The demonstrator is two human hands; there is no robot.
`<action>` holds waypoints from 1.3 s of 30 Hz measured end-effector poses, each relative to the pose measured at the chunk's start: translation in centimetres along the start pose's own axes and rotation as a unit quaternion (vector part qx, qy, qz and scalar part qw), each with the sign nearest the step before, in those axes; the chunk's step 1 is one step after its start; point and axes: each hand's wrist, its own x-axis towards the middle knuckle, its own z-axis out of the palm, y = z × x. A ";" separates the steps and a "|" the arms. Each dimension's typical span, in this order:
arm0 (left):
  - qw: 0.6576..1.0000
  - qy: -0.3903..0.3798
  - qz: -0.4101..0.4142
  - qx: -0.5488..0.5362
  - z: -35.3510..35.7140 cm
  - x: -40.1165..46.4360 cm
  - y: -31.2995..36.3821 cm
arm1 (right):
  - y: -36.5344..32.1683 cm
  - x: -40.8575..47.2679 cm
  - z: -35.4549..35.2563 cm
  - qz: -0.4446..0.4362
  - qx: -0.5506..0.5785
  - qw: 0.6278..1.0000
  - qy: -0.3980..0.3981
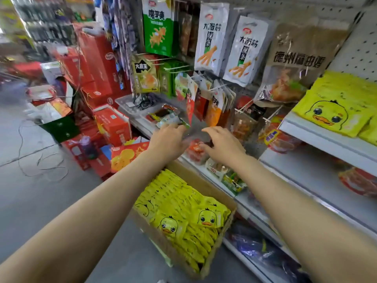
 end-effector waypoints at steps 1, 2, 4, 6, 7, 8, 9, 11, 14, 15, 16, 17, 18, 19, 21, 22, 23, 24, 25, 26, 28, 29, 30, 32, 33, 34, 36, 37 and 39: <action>1.000 -0.016 0.000 0.000 1.1 0.5 -1.5 | -0.4 1.1 1.8 0.006 0.006 1.000 -0.018; 0.999 -0.035 -0.002 -0.005 2.3 0.9 -3.0 | -0.9 1.9 3.6 0.015 0.012 0.999 -0.040; 0.997 -0.075 -0.009 -0.028 5.1 1.5 -5.3 | -1.3 3.1 7.2 0.039 0.016 0.995 -0.087; 0.991 -0.123 -0.012 -0.043 8.2 1.8 -7.2 | -1.4 3.7 10.4 0.070 0.034 0.988 -0.133; 0.987 -0.151 -0.012 -0.046 10.1 1.9 -8.0 | -1.2 3.9 12.0 0.082 0.049 0.984 -0.151; 0.983 -0.178 -0.012 -0.051 11.7 1.8 -8.7 | -0.9 3.9 13.6 0.091 0.062 0.979 -0.171; 0.978 -0.202 -0.016 -0.060 13.3 1.6 -9.3 | -0.5 3.8 15.2 0.101 0.069 0.973 -0.196; 0.963 -0.252 -0.031 -0.085 16.7 1.0 -10.3 | 0.5 3.4 18.5 0.120 0.083 0.959 -0.242; 0.934 -0.337 -0.048 -0.111 21.8 -0.3 -11.6 | 2.4 2.3 23.5 0.155 0.091 0.942 -0.282; 0.921 -0.366 -0.055 -0.119 23.5 -0.8 -12.0 | 3.1 1.8 25.0 0.166 0.092 0.935 -0.299; 0.910 -0.391 -0.062 -0.126 25.1 -1.2 -12.4 | 4.0 1.3 26.3 0.174 0.095 0.927 -0.320; 0.900 -0.411 -0.067 -0.133 26.5 -1.5 -12.8 | 4.8 0.8 27.4 0.181 0.095 0.919 -0.337; 0.891 -0.427 -0.075 -0.137 27.9 -1.8 -13.1 | 5.7 0.3 28.5 0.190 0.092 0.913 -0.349; 0.884 -0.437 -0.084 -0.140 29.1 -2.0 -13.3 | 6.6 -0.1 29.6 0.202 0.088 0.909 -0.355; 0.873 -0.453 -0.102 -0.147 31.6 -2.5 -13.5 | 8.4 -0.9 31.7 0.218 0.079 0.906 -0.354; 0.867 -0.463 -0.107 -0.150 32.7 -2.7 -13.5 | 9.1 -1.3 32.7 0.223 0.076 0.905 -0.354; 0.861 -0.473 -0.111 -0.151 33.9 -3.1 -13.5 | 9.7 -1.6 33.5 0.227 0.072 0.904 -0.355; 0.857 -0.480 -0.113 -0.150 35.0 -3.4 -13.5 | 10.2 -1.9 34.2 0.231 0.069 0.904 -0.353; 0.854 -0.486 -0.113 -0.146 35.9 -3.7 -13.5 | 10.6 -2.1 34.8 0.234 0.065 0.904 -0.351; 0.852 -0.492 -0.112 -0.141 36.9 -4.0 -13.6 | 11.0 -2.4 35.3 0.233 0.060 0.906 -0.347; 0.849 -0.500 -0.108 -0.130 38.3 -4.4 -13.7 | 11.8 -2.9 36.2 0.218 0.052 0.915 -0.336; 0.850 -0.501 -0.107 -0.126 38.9 -4.6 -13.8 | 12.1 -3.1 36.5 0.211 0.052 0.919 -0.330; 0.849 -0.503 -0.109 -0.123 39.4 -4.7 -13.9 | 12.4 -3.2 36.9 0.205 0.054 0.922 -0.323; 0.846 -0.509 -0.109 -0.115 40.1 -4.9 -14.2 | 12.8 -3.3 37.4 0.201 0.044 0.926 -0.315; 0.847 -0.511 -0.103 -0.105 40.3 -5.0 -14.3 | 13.0 -3.4 37.6 0.202 0.030 0.927 -0.315; 0.848 -0.513 -0.094 -0.092 40.5 -5.0 -14.4 | 13.2 -3.4 37.8 0.204 0.017 0.926 -0.317; 0.851 -0.517 -0.072 -0.054 40.7 -4.9 -14.6 | 13.5 -3.5 38.1 0.220 0.016 0.918 -0.329; 0.853 -0.518 -0.060 -0.032 40.8 -4.9 -14.6 | 13.6 -3.6 38.3 0.227 0.027 0.914 -0.336; 0.855 -0.517 -0.043 0.003 41.0 -4.9 -14.6 | 13.8 -3.6 38.3 0.230 0.050 0.907 -0.348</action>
